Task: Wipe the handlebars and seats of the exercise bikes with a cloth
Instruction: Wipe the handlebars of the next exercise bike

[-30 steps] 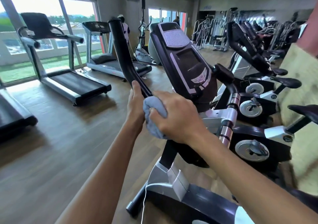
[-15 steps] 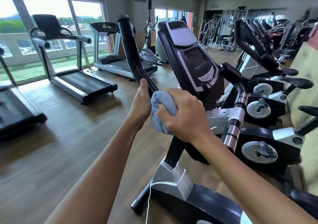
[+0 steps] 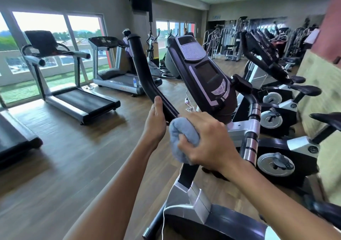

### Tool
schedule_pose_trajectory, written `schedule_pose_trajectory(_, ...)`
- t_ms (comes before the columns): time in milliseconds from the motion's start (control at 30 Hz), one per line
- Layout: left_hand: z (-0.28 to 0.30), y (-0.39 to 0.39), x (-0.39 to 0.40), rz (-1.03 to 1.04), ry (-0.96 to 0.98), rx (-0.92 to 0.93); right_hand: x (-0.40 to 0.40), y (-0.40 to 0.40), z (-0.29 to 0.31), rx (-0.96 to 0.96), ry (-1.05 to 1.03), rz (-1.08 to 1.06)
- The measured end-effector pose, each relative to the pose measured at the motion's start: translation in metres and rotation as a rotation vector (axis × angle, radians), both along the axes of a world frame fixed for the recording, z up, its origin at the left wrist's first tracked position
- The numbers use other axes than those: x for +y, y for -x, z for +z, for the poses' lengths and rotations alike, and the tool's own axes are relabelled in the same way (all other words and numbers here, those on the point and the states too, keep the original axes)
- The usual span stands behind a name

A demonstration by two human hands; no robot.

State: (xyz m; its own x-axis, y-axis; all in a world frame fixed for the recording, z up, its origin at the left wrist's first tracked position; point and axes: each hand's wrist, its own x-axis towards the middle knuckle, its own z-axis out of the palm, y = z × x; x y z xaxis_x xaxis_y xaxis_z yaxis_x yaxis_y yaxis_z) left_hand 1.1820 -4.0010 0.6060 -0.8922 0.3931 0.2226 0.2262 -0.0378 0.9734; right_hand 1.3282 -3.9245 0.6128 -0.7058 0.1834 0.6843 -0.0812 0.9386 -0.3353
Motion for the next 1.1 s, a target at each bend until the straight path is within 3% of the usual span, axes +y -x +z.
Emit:
schedule_pose_trajectory(133, -0.002, 0.005, -0.001, -0.053, 0.010, 0.031, 0.010, 0.020, 0.018, -0.097, 0.244, -0.184)
schedule_pose_trajectory(200, -0.004, 0.008, -0.001, -0.061, 0.002, 0.029, -0.001, 0.026, 0.018, -0.127, 0.136, -0.287)
schedule_pose_trajectory(300, -0.006, 0.011, -0.001, -0.069, -0.020, 0.015, -0.013, 0.010, 0.007, -0.076, -0.033, -0.159)
schedule_pose_trajectory(400, -0.005, 0.010, -0.002, -0.094, -0.022, 0.024, -0.004, -0.002, 0.009, -0.059, 0.078, -0.021)
schedule_pose_trajectory(500, -0.006, 0.012, -0.003, -0.107, -0.016, 0.037, -0.004, 0.010, 0.013, -0.039, 0.176, -0.157)
schedule_pose_trajectory(600, -0.008, 0.016, -0.003, -0.112, -0.021, 0.021, -0.019, 0.016, 0.007, -0.010, 0.021, -0.270)
schedule_pose_trajectory(733, -0.012, 0.018, -0.001, -0.130, -0.041, 0.002, -0.010, -0.011, -0.011, 0.041, -0.115, -0.043)
schedule_pose_trajectory(833, -0.012, 0.017, 0.001, -0.118, -0.043, -0.002, 0.006, -0.015, -0.010, 0.070, 0.149, 0.036)
schedule_pose_trajectory(900, -0.011, 0.015, 0.001, -0.115, -0.069, -0.012, 0.003, -0.003, -0.002, 0.114, 0.306, -0.062)
schedule_pose_trajectory(1000, -0.012, 0.014, 0.002, -0.099, -0.088, -0.012, -0.014, 0.003, -0.004, 0.103, 0.157, -0.210)
schedule_pose_trajectory(1100, -0.013, 0.014, 0.003, -0.099, -0.114, -0.013, -0.010, -0.020, -0.021, 0.089, 0.059, -0.047)
